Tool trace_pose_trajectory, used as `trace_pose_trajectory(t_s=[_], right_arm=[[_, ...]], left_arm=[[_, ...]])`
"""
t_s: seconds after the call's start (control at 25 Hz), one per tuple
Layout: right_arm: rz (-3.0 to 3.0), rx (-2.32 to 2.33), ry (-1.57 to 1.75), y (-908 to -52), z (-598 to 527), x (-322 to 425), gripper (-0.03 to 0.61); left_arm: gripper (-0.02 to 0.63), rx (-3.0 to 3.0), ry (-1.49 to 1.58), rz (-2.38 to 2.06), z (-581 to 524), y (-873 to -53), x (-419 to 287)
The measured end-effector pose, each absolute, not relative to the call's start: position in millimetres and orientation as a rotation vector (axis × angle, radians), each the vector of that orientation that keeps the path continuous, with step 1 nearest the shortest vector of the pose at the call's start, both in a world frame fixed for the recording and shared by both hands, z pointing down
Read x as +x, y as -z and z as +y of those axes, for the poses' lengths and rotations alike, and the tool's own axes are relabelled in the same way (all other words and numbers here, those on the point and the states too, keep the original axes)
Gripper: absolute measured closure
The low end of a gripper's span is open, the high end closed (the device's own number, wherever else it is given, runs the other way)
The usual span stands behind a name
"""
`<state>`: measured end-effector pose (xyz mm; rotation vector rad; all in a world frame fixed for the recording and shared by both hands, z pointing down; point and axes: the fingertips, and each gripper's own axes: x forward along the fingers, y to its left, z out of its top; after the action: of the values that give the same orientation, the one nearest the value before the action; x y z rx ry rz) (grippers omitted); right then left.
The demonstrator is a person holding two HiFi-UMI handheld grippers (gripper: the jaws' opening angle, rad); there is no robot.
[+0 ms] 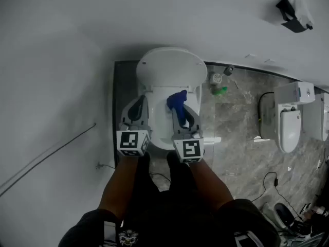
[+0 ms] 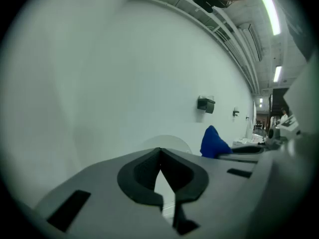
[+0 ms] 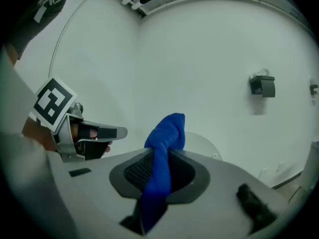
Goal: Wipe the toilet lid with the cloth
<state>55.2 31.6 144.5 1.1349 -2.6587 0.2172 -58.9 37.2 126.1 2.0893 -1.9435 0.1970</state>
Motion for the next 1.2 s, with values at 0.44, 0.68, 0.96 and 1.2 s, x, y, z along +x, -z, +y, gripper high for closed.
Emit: trace_pose_trajectory(t_s=[0.44,0.68,0.96,1.2], right_arm=[[-2.71,1.289,-0.151,-182.1,-11.6,12.5,0.515],[-2.686,1.37,-0.166,-211.8,-16.8,-1.7,0.515],[-2.704,1.359,-0.116,-221.3,-31.6,-27.7,0.515],[-2.729,1.37,-0.047,-210.3,-55.0,-48.1,0.514]], left_arm=[[0.606,2.173,-0.171,-1.966,-5.5,-172.9,-102.9],[0.606,2.19,-0.202,-1.95,-11.6,-209.1,-117.0],[0.606,2.159,-0.27,-1.909,-27.5,-235.9,-131.5],[0.606,2.211,-0.264,-1.94,-43.6,-228.2,-140.2]])
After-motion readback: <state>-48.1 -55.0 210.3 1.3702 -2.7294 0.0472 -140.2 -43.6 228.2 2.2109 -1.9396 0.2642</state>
